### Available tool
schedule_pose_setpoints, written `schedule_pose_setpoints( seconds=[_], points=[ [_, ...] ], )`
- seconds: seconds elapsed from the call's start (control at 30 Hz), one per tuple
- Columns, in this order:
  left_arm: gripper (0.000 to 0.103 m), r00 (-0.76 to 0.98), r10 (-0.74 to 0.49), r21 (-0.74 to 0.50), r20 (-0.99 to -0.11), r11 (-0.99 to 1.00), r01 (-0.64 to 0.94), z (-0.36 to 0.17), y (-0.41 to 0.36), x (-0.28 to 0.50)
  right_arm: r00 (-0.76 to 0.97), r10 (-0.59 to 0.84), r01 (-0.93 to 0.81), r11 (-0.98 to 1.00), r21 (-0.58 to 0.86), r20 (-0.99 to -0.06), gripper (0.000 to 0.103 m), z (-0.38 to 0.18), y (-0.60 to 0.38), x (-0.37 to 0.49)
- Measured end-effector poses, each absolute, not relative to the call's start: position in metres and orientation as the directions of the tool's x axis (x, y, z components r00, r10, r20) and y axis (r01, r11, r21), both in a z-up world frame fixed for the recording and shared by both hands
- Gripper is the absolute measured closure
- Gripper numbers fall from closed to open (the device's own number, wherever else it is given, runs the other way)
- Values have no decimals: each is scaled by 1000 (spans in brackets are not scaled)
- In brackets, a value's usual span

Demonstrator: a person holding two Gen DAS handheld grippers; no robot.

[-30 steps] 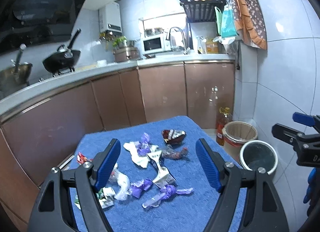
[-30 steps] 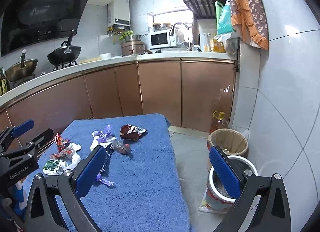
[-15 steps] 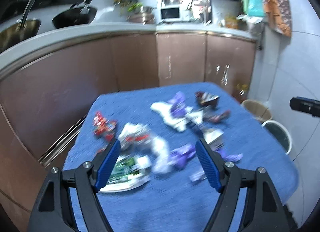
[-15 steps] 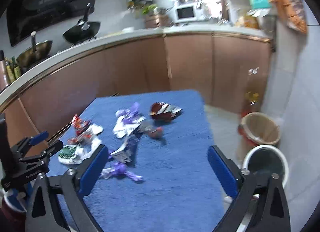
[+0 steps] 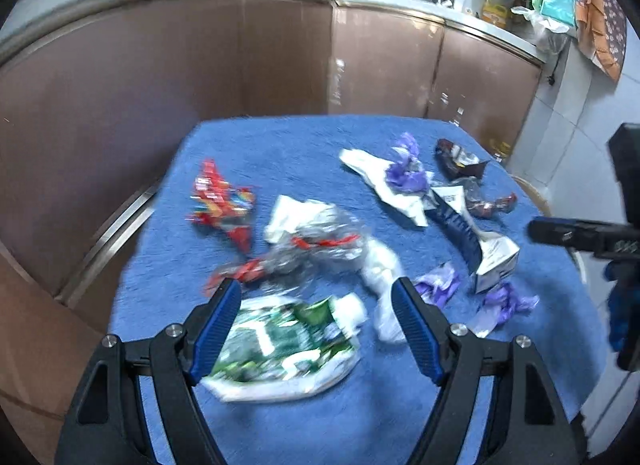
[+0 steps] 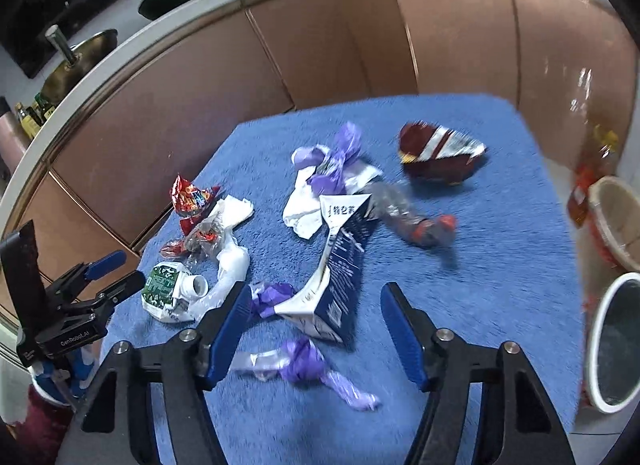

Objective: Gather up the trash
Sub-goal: 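Grasp the clear plastic bag with the left tool while the right tool grasps the milk carton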

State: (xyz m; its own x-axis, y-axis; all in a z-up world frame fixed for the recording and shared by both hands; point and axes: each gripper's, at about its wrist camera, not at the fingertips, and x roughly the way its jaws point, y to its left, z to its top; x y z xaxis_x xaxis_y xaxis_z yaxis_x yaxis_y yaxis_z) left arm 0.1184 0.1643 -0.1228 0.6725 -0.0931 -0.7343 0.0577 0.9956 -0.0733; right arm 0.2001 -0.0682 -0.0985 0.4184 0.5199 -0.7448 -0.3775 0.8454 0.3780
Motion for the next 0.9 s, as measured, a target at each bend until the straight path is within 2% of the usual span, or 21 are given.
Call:
schedule_pose_setpoints(
  seconds=[0.13,0.33,0.47,0.6,0.67,0.77,0.9],
  points=[
    [27,606,-160,-131,-779,987,91,-130,151,149,349,538,-372,831,413,-768,43,-113,-63,222],
    [28,600,-95,-55,-794,995,85,-137,166,175,298,550,-403,813,420,-780,43,-124,-53,236],
    [28,561,-117,-10,-820,982,190,-141,179,182,277,561,-423,800,425,-780,44,-123,-49,240],
    [29,496,-142,-9,-856,965,261,-145,186,191,256,558,-431,797,423,-789,50,-125,-45,247],
    [42,459,-146,-12,-876,959,282,-151,185,199,238,552,-432,797,422,-799,52,-128,-42,250],
    [55,407,-171,-41,-897,950,309,-159,181,207,219,537,-432,802,412,-815,55,-133,-38,255],
    [57,368,-141,-25,-919,953,303,-173,180,216,199,524,-417,810,412,-828,55,-138,-39,265]
  ],
)
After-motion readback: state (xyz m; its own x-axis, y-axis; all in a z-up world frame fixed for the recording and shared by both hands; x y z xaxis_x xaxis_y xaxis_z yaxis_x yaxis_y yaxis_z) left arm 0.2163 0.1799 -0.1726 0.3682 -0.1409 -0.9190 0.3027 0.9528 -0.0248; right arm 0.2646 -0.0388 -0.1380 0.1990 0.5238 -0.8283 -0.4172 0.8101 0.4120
